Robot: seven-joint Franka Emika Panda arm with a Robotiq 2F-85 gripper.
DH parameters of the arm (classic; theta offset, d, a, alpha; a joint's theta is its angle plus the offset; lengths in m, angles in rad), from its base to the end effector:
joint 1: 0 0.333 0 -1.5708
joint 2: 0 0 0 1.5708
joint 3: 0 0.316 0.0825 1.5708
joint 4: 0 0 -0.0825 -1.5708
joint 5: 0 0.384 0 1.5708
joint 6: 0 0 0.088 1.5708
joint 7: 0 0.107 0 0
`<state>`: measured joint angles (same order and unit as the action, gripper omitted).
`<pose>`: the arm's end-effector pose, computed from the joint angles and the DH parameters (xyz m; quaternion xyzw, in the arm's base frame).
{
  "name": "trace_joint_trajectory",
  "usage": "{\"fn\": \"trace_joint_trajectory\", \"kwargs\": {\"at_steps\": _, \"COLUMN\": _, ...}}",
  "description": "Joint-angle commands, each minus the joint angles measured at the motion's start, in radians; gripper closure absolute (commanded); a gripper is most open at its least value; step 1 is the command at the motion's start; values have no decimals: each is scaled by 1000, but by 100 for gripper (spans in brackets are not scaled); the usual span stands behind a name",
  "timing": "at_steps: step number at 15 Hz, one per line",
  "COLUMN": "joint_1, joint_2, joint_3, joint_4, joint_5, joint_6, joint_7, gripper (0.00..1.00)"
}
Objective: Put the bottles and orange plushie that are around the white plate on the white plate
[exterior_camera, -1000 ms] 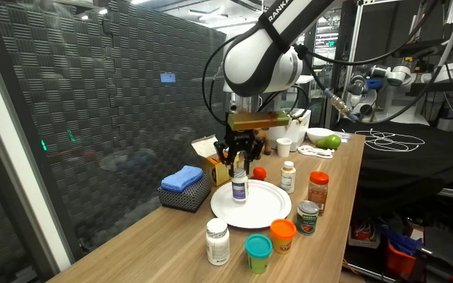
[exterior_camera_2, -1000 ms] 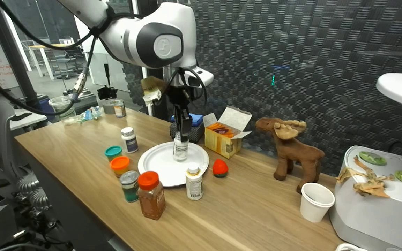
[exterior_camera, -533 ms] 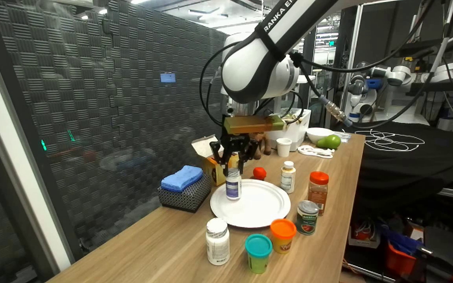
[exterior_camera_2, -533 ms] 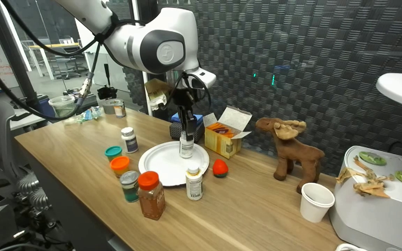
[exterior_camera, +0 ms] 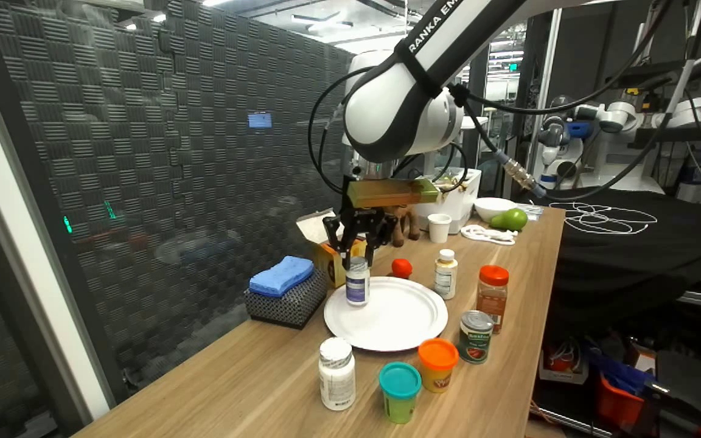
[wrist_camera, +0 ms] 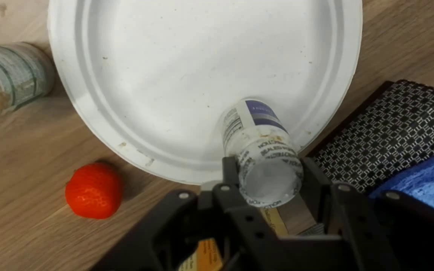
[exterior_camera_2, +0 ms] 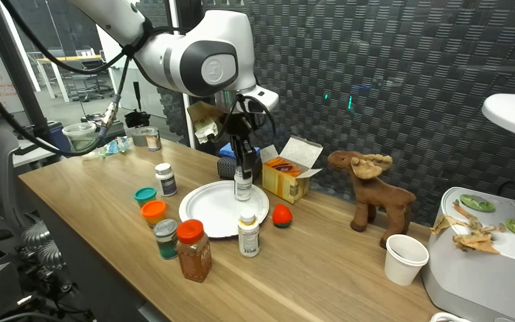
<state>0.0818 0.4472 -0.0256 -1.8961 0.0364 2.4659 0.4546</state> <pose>0.6430 0.0371 0.2780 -0.9759 0.2091 -0.0577 0.0221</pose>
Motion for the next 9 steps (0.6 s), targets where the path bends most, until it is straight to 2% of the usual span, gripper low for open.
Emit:
{"fn": "trace_joint_trajectory", "kwargs": {"at_steps": 1, "joint_1": 9, "joint_2": 0, "joint_3": -7, "joint_4": -1, "joint_5": 0, "joint_6": -4, "joint_7": -37, "gripper": 81}}
{"fn": "trace_joint_trajectory", "kwargs": {"at_steps": 4, "joint_1": 11, "joint_2": 3, "joint_3": -8, "joint_4": -6, "joint_5": -6, "joint_6": -15, "joint_7": -51, "gripper": 81}}
{"fn": "trace_joint_trajectory", "kwargs": {"at_steps": 5, "joint_1": 11, "joint_2": 3, "joint_3": -8, "joint_4": -5, "joint_5": -7, "joint_6": -21, "joint_7": -55, "gripper": 77}}
{"fn": "trace_joint_trajectory", "kwargs": {"at_steps": 6, "joint_1": 15, "joint_2": -2, "joint_3": -10, "joint_4": -5, "joint_5": -14, "joint_6": -26, "joint_7": -56, "gripper": 31}}
{"fn": "trace_joint_trajectory", "kwargs": {"at_steps": 7, "joint_1": 20, "joint_2": -11, "joint_3": -12, "joint_4": -6, "joint_5": -21, "joint_6": -27, "joint_7": -52, "gripper": 29}}
{"fn": "trace_joint_trajectory", "kwargs": {"at_steps": 9, "joint_1": 39, "joint_2": -53, "joint_3": -9, "joint_4": -16, "joint_5": -33, "joint_6": -26, "joint_7": -38, "gripper": 16}}
